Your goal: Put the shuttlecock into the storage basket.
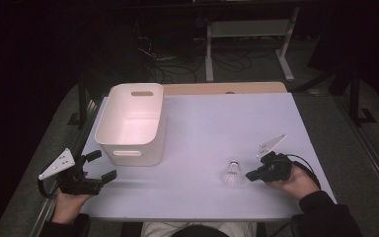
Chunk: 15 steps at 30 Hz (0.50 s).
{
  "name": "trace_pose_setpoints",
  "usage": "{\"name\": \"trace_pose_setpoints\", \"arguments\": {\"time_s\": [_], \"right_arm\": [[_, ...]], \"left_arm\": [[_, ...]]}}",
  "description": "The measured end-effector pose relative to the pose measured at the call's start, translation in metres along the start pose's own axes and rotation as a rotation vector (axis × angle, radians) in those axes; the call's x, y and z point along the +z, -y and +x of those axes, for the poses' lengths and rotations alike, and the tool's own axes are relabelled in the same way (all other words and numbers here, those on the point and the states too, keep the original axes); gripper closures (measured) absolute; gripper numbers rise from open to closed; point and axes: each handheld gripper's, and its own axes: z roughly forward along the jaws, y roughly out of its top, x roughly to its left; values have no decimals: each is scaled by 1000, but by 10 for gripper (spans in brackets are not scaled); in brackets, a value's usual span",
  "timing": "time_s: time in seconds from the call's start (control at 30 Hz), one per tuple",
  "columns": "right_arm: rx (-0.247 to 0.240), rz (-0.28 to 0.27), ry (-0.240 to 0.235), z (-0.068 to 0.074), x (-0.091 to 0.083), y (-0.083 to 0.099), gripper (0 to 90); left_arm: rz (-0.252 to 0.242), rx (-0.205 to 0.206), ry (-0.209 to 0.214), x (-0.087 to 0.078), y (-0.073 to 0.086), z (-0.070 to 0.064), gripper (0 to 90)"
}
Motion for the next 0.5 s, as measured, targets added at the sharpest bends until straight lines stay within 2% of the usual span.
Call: {"name": "trace_pose_setpoints", "arguments": {"time_s": [0.23, 0.5], "right_arm": [[-18, 40, -9, 1, 7, -3, 888], [-39, 50, -23, 3, 11, -11, 888]], "left_arm": [[1, 1, -1, 0, 0, 0, 0], [1, 2, 0, 0, 0, 0, 0]]}}
